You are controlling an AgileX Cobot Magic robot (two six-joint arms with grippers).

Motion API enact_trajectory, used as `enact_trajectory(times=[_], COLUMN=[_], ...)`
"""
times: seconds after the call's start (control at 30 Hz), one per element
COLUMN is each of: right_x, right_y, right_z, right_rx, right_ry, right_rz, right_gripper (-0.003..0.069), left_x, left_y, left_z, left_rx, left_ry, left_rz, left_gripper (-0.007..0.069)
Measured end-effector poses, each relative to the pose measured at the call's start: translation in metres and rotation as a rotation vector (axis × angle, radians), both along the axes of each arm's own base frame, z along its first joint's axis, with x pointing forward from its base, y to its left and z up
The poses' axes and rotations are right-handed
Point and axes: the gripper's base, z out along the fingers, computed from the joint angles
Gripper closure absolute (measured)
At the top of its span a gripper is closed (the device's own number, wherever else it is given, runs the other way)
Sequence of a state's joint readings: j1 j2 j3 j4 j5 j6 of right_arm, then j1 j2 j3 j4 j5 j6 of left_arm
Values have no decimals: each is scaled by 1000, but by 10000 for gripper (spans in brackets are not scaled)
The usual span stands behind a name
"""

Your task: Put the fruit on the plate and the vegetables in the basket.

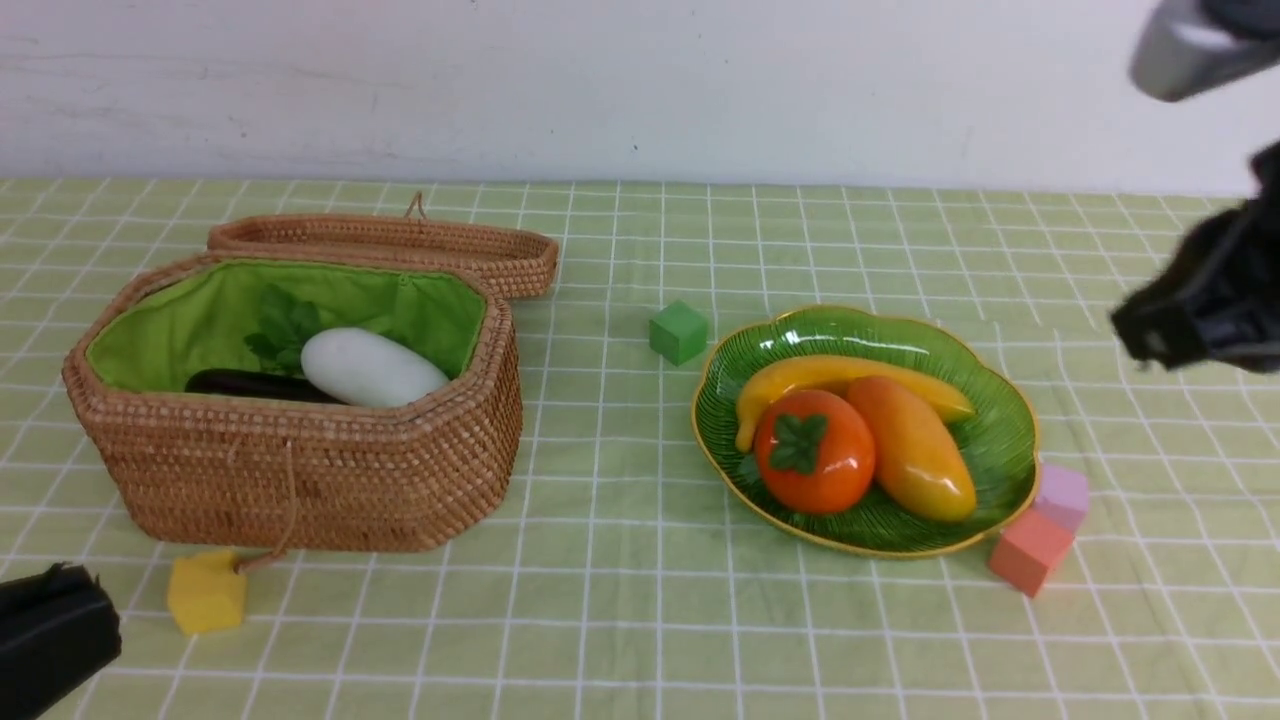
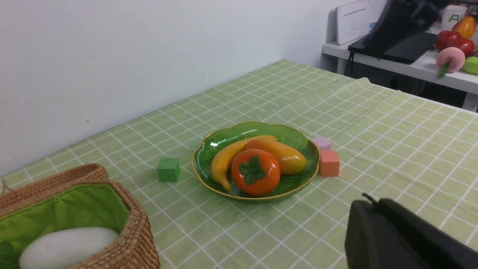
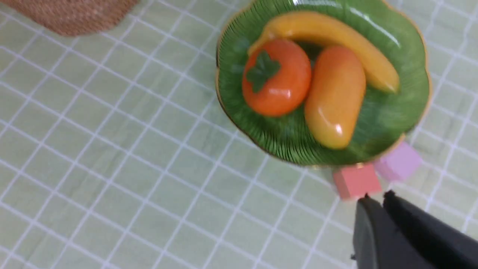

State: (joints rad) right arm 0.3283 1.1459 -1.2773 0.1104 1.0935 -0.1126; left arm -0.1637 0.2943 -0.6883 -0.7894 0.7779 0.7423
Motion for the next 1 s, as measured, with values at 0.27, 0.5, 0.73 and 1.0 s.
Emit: enact_trajectory(times=[0.27,0.5,0.73,1.0], right_x=[-81,-123,-134,-134], right_y=[-31,-46,-50,-50], right_z=[-32,-62,-72,-72], right_rx=[35,108,129,127], right_ry=[101,8,-55,-59], right_rz=[-141,-176,-178,-176], right_gripper=[673,668,661,655], left_x=[-14,-5,9,14], left_y=[8,13,13,13], left_z=[-22,-62,-95,-116], left_rx=[-62,-114,-103,-87], left_ry=[-36,-37,47,110], left_rz=[79,160,191,195], left_gripper=[637,637,637,637])
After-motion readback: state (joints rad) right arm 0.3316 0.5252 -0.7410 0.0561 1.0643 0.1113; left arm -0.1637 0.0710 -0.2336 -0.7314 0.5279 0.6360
